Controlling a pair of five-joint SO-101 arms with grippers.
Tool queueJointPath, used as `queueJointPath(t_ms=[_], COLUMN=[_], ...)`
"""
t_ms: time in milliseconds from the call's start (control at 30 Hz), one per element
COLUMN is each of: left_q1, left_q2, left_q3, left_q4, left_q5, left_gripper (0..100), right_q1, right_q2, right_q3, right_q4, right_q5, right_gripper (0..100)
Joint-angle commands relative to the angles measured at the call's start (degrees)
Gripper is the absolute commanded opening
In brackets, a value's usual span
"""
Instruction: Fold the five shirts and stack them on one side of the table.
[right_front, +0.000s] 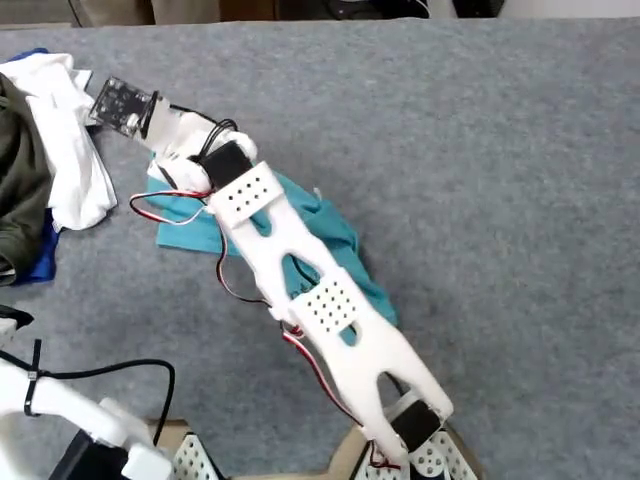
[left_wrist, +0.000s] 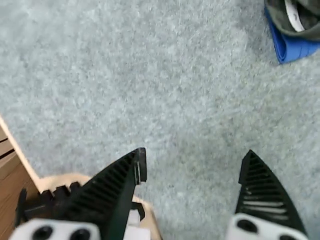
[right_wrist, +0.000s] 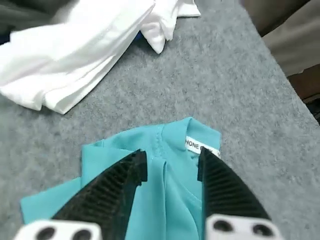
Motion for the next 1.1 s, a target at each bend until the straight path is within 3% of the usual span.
queueJointPath(t_ms=[0, 433, 600, 800, 1000, 1067], left_q1=[-0.1, 0.0, 1.8, 2.7, 2.6, 2.5], left_q2=[-1.7, -1.3, -1.3, -1.3, -1.3, -1.3], left_q3=[1.2, 1.8, 1.8, 1.8, 1.8, 1.8], left_q4=[-3.3, -4.2, -4.6, -4.6, -4.5, -4.5], left_q5=[-0.2, -0.1, -0.1, -0.1, -0.1, -0.1], left_gripper=[30, 30, 30, 30, 30, 30], right_q1=[-0.1, 0.1, 1.5, 1.7, 1.6, 1.7], right_q2=[-0.6, -0.2, 1.7, 2.2, 2.2, 2.2], right_q3=[3.3, 9.1, 8.7, 8.6, 8.7, 8.6], right_q4=[-4.8, -1.9, -1.5, -1.5, -1.6, -1.6], right_q5=[-1.1, -1.4, -6.4, -6.9, -6.5, -6.5], right_gripper=[19.1, 18.8, 18.8, 18.6, 2.1, 0.9])
